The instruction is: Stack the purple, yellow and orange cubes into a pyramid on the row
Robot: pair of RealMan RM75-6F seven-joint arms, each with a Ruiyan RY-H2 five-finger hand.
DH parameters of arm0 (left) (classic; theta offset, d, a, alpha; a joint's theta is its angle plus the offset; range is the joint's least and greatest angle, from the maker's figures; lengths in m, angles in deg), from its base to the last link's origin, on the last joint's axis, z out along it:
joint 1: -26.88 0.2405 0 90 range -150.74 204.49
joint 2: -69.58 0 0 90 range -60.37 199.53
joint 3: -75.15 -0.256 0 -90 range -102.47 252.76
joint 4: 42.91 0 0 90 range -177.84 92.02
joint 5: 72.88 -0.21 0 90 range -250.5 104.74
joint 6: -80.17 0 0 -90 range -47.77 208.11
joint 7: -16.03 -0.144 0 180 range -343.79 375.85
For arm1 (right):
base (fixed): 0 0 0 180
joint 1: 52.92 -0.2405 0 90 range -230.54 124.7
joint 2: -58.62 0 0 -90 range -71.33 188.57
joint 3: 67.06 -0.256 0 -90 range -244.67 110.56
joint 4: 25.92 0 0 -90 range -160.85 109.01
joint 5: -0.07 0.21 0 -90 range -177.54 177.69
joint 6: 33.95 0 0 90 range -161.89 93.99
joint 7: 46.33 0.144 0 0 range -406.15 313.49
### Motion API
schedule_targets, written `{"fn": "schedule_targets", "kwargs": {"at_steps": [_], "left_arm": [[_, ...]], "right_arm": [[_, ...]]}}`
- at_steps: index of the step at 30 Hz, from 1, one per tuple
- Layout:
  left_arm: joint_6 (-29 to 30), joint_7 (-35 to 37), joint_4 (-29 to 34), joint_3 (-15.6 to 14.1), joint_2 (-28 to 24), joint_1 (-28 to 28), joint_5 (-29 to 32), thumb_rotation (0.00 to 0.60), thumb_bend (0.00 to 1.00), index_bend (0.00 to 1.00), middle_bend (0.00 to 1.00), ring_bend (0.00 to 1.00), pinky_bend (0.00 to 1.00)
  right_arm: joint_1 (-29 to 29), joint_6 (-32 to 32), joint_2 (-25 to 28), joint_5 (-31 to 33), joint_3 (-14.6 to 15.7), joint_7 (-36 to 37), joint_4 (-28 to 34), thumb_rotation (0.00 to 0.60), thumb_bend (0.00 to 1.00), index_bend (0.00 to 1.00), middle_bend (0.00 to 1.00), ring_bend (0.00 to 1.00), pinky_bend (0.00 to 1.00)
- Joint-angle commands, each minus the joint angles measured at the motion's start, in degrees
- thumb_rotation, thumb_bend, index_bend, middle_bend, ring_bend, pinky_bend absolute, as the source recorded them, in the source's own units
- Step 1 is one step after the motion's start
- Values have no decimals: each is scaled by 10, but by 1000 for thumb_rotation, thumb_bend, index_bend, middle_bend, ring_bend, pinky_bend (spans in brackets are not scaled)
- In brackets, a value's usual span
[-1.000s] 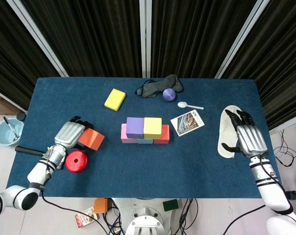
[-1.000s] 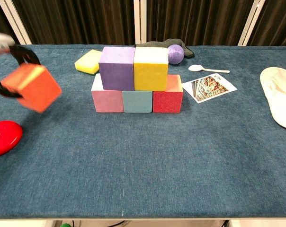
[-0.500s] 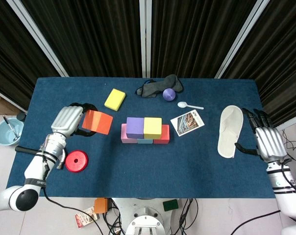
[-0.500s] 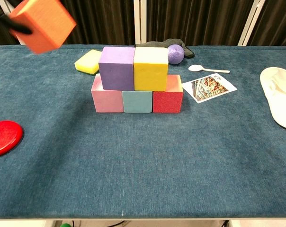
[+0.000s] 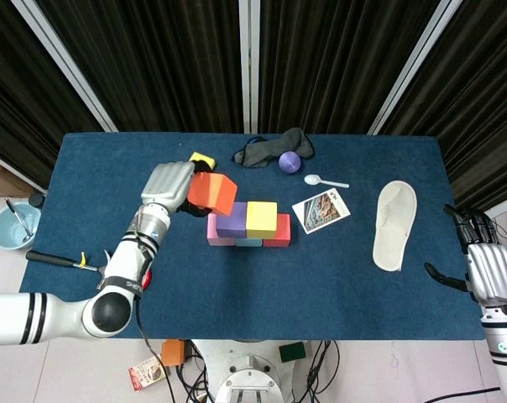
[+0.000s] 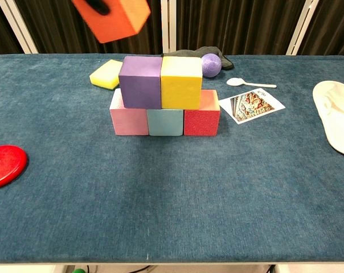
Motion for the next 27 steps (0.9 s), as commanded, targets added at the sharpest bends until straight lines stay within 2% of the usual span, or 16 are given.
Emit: {"fn": "schedule_targets", "kwargs": {"at_steps": [1, 7, 15, 21, 27], "left_arm": [[45, -62, -26, 20, 46, -71, 78, 600, 160, 414, 478, 386, 284], [85, -115, -54, 22, 91, -123, 110, 600, 162, 418, 546, 455, 292], [122, -165, -85, 25, 137, -154, 137, 600, 162, 415, 540, 455, 300], [137, -199, -88, 17, 150, -157, 137, 600, 159, 340, 457, 426, 289], [117, -213, -86, 27, 148, -146, 149, 599, 147, 175, 289, 295, 275]], "right_arm": [[2, -3, -1, -1, -2, 4, -2, 600, 176, 39, 124, 20, 0], [6, -10, -1, -1, -8, 18, -8, 600, 176, 39, 122, 20, 0], [10, -18, -3, -8, -12, 39, -17, 600, 176, 39, 122, 20, 0], [12, -23, -5, -10, -15, 57, -25, 600, 176, 39, 121, 20, 0], [16, -24, -3, -12, -20, 70, -24, 600, 176, 39, 121, 20, 0]]}}
